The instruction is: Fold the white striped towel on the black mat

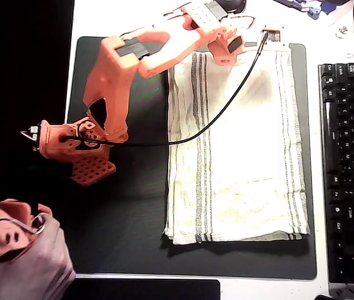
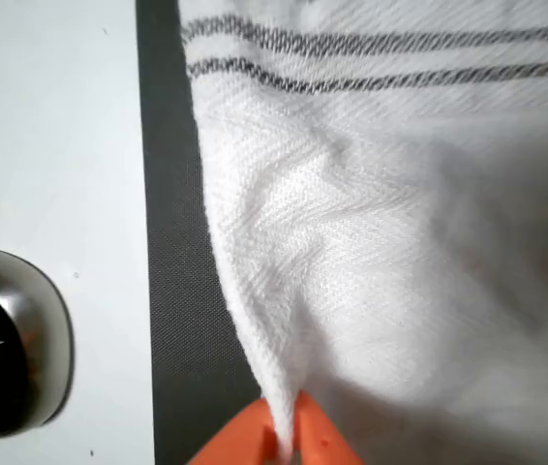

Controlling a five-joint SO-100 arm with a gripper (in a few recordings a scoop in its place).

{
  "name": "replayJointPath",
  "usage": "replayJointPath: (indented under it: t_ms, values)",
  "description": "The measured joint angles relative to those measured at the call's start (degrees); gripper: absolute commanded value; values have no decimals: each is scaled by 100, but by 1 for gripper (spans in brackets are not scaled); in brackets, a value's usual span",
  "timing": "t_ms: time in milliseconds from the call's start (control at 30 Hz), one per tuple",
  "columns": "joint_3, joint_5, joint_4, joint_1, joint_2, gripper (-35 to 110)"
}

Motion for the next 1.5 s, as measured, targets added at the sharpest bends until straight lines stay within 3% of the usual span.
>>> replayJointPath:
  t_ms: [333,733,1500]
  values:
    - [114,-211,633,571,1687,0]
    - [501,-545,1081,2136,2944,0]
    - [387,-2188,729,5203,2426,0]
